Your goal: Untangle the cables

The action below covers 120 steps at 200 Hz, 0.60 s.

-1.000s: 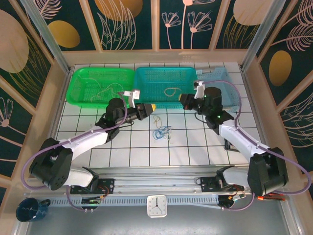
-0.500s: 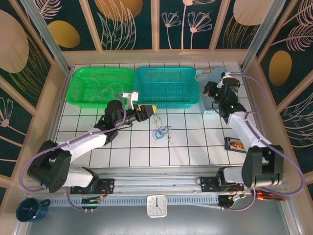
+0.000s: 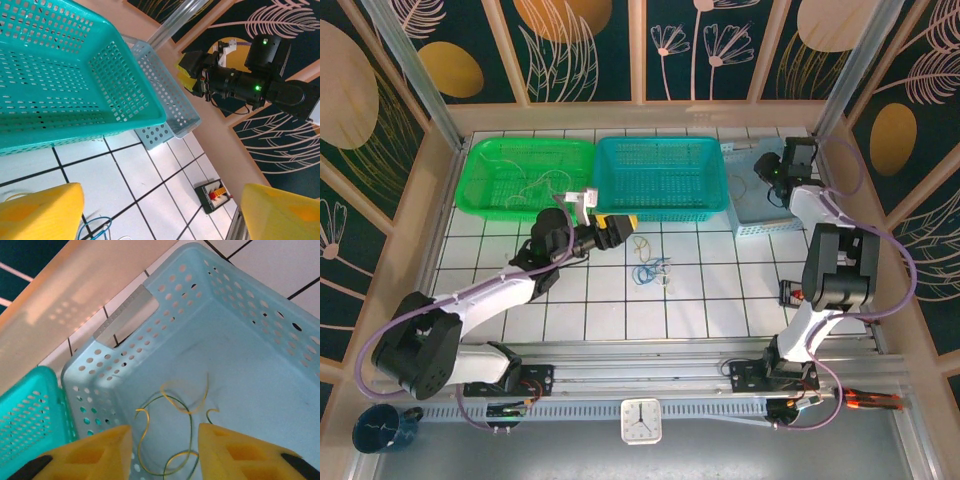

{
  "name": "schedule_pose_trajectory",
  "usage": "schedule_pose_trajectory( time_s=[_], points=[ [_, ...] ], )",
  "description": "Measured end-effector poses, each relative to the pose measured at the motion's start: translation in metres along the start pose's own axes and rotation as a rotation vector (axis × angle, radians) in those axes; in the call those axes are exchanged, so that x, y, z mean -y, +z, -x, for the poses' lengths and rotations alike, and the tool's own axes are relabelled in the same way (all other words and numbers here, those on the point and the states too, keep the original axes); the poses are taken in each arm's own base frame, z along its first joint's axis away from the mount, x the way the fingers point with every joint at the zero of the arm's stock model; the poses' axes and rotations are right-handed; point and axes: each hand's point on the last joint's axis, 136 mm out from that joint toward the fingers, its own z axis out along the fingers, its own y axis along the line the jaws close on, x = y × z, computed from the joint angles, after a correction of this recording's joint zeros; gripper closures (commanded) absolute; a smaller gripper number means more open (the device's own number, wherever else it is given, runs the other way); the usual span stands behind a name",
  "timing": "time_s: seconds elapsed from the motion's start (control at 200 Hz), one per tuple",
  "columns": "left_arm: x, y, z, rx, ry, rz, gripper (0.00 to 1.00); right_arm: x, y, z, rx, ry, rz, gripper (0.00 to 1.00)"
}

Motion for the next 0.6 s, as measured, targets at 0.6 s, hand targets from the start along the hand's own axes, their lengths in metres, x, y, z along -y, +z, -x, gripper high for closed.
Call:
schedule_pose_trajectory(
  time_s=[0.6],
  points=[
    [-0.036, -0.012, -0.003, 0.075, -0.027, 0.155, 0.01, -0.125, -0.131, -0.089, -0.021, -0.183, 0.379, 0.57]
  ],
)
